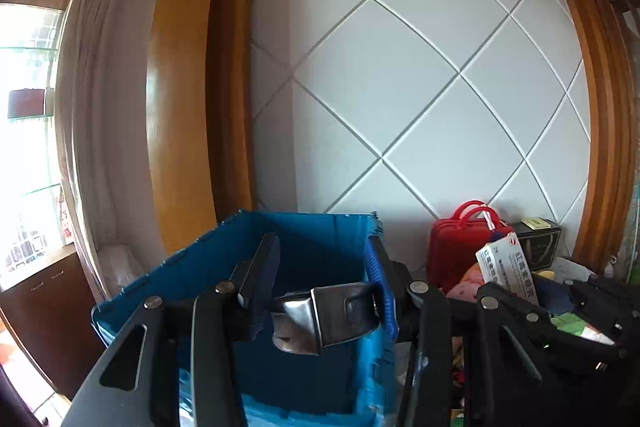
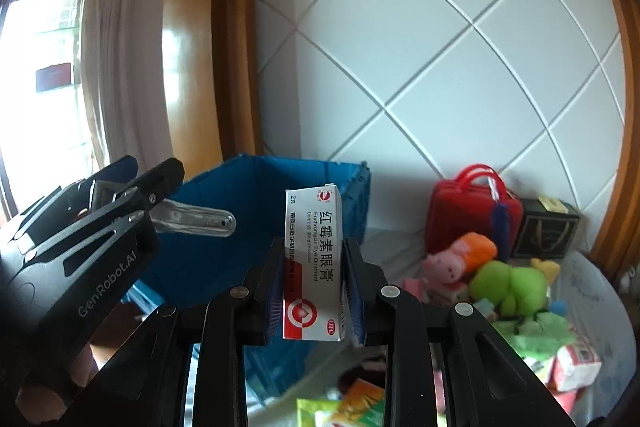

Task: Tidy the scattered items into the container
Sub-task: 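Carry the metal clip and ointment box over the blue crate with both tools, then lower into the crate and open both tools, dropping the clip and box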

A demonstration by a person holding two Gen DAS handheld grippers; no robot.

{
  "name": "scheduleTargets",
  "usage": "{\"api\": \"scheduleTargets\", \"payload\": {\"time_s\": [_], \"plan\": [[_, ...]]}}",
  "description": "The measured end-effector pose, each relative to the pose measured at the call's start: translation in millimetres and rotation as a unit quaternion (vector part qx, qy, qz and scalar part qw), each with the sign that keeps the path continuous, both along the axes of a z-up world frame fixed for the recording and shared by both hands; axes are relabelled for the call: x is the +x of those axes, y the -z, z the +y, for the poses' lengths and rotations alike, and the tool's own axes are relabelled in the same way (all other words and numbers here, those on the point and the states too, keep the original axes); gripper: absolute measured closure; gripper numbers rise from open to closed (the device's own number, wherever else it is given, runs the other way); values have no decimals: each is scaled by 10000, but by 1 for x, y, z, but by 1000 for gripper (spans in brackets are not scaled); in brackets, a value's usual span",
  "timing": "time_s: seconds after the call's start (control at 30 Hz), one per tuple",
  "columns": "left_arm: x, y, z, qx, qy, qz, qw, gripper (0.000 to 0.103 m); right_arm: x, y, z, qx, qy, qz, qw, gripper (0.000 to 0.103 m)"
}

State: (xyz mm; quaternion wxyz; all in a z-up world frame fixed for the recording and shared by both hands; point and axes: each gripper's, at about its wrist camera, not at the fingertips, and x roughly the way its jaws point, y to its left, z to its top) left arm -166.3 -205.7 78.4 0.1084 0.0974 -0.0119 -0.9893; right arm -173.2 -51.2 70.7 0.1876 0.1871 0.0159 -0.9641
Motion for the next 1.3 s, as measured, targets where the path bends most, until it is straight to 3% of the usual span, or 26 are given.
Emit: {"api": "scheduleTargets", "payload": {"time_s": [0.13, 0.3, 0.4, 0.47, 0.6, 0.7, 0.83, 0.93, 1.03, 1.1, 1.3], "plan": [[-54, -12, -79, 70, 13, -450, 9990, 60, -47, -17, -80, 128, -14, -166, 9998, 76], [-124, -8, -153, 144, -3, -946, 9954, 60, -116, -13, -161, 270, 167, -627, 9975, 76], [-174, 6, -182, 269, 73, -1416, 9895, 60, -162, -2, -196, 476, 339, -958, 9937, 76], [-208, 22, -195, 317, 140, -1892, 9813, 60, -196, 13, -212, 601, 449, -1235, 9895, 76], [-272, 77, -211, 290, 236, -3030, 9523, 60, -263, 54, -231, 891, 700, -1895, 9753, 76], [-308, 123, -218, 327, 278, -3751, 9260, 60, -298, 95, -240, 1178, 827, -2394, 9602, 76], [-344, 181, -219, 453, 327, -4573, 8875, 60, -335, 160, -243, 1536, 946, -3060, 9348, 76], [-358, 224, -214, 202, 348, -5095, 8595, 60, -358, 209, -239, 1846, 1013, -3542, 9111, 76], [-360, 263, -210, 253, 518, -5608, 8259, 60, -371, 251, -232, 1895, 1068, -4005, 8901, 76], [-357, 278, -206, 255, 554, -5771, 8144, 60, -372, 276, -231, 1936, 1005, -4299, 8761, 76], [-348, 315, -201, -185, 564, -6102, 7900, 60, -363, 339, -221, 2213, 1047, -5023, 8293, 76]]}}
